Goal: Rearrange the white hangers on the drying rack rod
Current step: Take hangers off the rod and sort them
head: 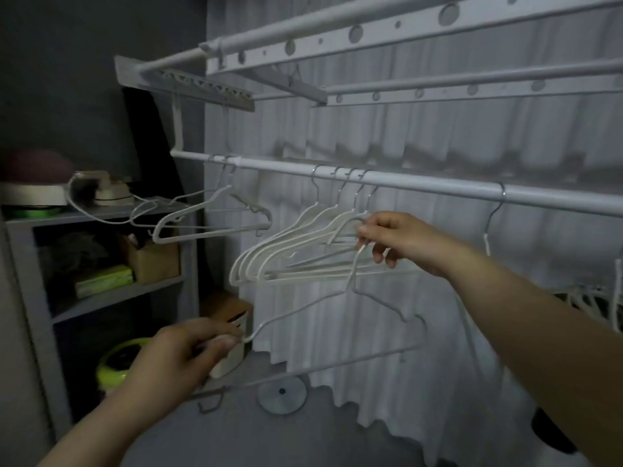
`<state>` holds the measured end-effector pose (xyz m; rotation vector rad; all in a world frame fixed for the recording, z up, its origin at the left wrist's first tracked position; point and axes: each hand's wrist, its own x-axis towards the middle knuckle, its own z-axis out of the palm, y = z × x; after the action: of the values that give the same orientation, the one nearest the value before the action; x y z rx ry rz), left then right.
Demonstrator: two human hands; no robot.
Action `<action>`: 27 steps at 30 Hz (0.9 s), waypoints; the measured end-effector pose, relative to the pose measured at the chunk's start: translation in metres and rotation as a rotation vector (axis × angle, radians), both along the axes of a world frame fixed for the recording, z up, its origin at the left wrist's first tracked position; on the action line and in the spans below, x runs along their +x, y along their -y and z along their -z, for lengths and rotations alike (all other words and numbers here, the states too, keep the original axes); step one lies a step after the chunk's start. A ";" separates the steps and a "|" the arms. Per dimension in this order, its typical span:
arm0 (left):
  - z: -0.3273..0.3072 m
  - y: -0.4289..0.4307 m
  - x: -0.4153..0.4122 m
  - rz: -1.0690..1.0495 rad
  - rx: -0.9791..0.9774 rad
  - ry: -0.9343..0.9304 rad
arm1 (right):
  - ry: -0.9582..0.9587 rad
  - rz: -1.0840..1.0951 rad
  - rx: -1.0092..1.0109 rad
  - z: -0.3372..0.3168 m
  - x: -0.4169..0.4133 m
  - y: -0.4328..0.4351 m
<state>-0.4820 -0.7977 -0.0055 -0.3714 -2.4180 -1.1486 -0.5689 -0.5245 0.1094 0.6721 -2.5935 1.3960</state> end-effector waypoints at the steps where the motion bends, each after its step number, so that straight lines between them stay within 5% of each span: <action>1: 0.004 0.012 0.007 0.017 0.060 0.056 | 0.023 -0.033 -0.021 0.001 0.004 0.010; 6: 0.024 0.065 0.031 -0.100 0.239 0.153 | 0.302 -0.259 -0.129 0.022 0.027 0.051; 11: 0.038 0.087 0.047 -0.379 -0.050 0.119 | 0.383 -0.138 -0.225 0.051 0.057 0.079; 20: 0.028 0.030 0.079 0.213 0.332 0.367 | 0.335 0.136 -0.376 0.055 0.092 0.099; 27: 0.034 -0.011 0.078 0.465 0.280 0.636 | 0.284 0.231 -0.557 0.052 0.096 0.093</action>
<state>-0.4044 -0.7869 -0.0392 -0.5621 -2.7040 -2.0428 -0.4733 -0.6177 0.0569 0.0975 -2.1831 2.1140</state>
